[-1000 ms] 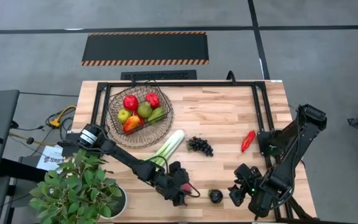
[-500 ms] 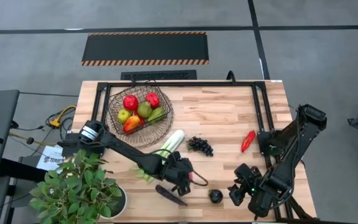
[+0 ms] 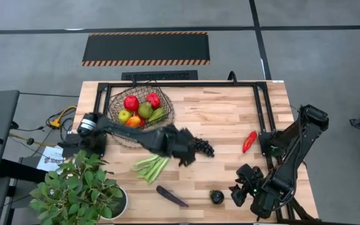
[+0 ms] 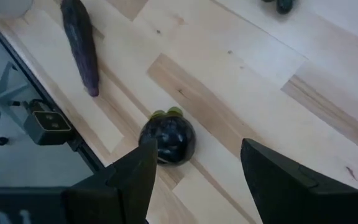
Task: Build produce basket
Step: Put the pink peach into the wire basket
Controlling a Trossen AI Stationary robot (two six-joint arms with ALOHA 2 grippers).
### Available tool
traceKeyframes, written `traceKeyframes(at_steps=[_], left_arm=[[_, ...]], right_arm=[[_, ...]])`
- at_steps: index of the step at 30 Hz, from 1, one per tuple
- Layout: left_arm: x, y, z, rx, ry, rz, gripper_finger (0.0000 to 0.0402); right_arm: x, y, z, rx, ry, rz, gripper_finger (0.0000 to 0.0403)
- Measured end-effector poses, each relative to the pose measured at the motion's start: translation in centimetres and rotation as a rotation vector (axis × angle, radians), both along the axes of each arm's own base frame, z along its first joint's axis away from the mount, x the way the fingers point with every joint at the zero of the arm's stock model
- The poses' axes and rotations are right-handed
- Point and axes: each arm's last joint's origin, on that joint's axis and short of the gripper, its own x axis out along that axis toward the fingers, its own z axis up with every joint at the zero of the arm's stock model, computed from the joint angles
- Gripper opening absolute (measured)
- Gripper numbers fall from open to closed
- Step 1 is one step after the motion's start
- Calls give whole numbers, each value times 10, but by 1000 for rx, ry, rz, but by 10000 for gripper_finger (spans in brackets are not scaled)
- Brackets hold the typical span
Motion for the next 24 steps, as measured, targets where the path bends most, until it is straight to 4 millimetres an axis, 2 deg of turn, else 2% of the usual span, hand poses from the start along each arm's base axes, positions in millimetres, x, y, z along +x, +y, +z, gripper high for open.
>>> traceKeyframes(at_steps=[7, 15, 20, 24], left_arm=[[-22, 46, 44, 50, -13, 134, 247], [-58, 82, 85, 139, -22, 226, 247], [-78, 103, 97, 199, 5, 301, 249], [-86, 123, 92, 198, 57, 349, 252]], right_arm=[[1, -3, 0, -26, 1, -15, 255], [6, -11, -1, -49, 15, -45, 255], [10, -14, -1, -61, 19, -40, 255], [13, -16, -1, -60, 23, -47, 255]])
